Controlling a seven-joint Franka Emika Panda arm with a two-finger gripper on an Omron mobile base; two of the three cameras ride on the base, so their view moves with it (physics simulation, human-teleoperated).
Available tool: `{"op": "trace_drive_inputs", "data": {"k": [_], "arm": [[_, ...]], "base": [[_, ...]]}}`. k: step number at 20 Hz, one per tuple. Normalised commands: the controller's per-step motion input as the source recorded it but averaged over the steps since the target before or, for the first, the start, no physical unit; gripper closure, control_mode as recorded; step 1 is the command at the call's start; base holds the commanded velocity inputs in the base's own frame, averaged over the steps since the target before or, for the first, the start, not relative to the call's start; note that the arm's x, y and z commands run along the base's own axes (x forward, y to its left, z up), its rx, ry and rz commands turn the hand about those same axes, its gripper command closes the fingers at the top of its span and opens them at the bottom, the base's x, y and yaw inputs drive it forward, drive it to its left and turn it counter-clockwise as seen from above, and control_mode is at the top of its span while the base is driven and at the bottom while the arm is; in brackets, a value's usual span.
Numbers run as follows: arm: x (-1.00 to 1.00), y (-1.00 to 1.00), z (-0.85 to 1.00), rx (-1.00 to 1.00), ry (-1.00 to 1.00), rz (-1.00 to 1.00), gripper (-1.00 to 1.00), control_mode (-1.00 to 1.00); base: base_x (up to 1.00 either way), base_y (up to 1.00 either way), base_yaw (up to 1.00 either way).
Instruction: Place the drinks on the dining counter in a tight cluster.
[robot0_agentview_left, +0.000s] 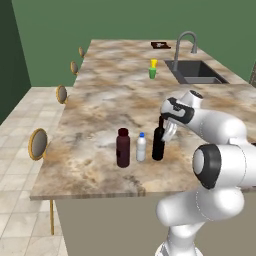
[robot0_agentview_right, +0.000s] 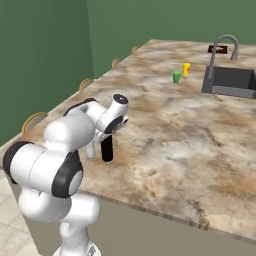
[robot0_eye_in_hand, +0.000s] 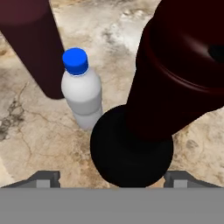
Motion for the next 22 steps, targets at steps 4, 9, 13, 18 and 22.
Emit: {"op": "trace_drive_inputs", "data": {"k": [4,9,13,18,22], "arm": [[-0.17,0.00,0.02,0.00,0.00,0.00,-1.00,-1.00],[-0.24,0.00,0.04,0.00,-0.04,0.00,-1.00,-1.00],[-0.26,-0.05,0.17,0.00,-0.03,0.00,-1.00,-1.00],[-0.34,-0.10,0.43,0.00,-0.02,-0.11,-1.00,-1.00],[-0.55,0.00,0.57,0.00,-0.03,-0.28,-1.00,-1.00]], "base": [[0.00,0.00,0.00],[0.00,0.00,0.00],[0.00,0.00,0.00],[0.00,0.00,0.00],[0.00,0.00,0.00]]}}
